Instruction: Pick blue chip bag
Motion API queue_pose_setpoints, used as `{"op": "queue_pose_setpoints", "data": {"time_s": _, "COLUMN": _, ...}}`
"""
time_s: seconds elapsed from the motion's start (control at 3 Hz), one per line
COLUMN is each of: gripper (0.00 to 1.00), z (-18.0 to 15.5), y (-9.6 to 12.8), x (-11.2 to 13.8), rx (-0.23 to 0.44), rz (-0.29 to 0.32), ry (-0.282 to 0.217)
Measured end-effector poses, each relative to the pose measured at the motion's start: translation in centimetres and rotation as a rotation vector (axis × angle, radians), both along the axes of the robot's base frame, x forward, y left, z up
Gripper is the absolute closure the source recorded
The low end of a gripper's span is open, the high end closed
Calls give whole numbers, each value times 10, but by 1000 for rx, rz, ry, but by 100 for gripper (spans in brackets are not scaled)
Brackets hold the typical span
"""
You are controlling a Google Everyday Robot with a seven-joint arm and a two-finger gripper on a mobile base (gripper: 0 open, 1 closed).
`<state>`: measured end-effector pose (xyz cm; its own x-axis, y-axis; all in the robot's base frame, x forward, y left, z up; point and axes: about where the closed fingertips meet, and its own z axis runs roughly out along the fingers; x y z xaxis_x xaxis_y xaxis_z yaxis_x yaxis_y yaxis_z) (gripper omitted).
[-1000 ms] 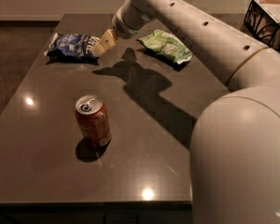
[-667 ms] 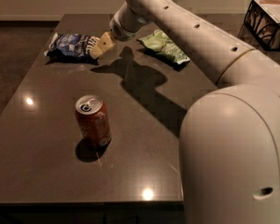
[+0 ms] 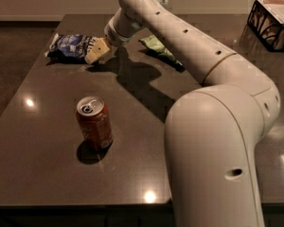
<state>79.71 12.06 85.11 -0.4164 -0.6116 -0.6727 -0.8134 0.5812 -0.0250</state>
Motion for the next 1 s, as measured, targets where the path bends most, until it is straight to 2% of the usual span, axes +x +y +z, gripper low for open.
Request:
{"op": "queue_pose_setpoints", "data": {"time_s": 0.33, "gripper": 0, "z": -5, "y": 19, "x": 2, "rx": 9, "rz": 28, "ry": 18}}
{"op": "queue_pose_setpoints", "data": {"time_s": 0.67, "gripper": 14, "z": -8, "y": 32, "x": 2, "rx": 12, "rz": 45, "ry": 29}}
{"op": "queue_pose_setpoints", "data": {"time_s": 1.0, "gripper": 37, "z": -10, "y": 40, "x": 1, "rx": 13, "rz": 51, "ry": 37}}
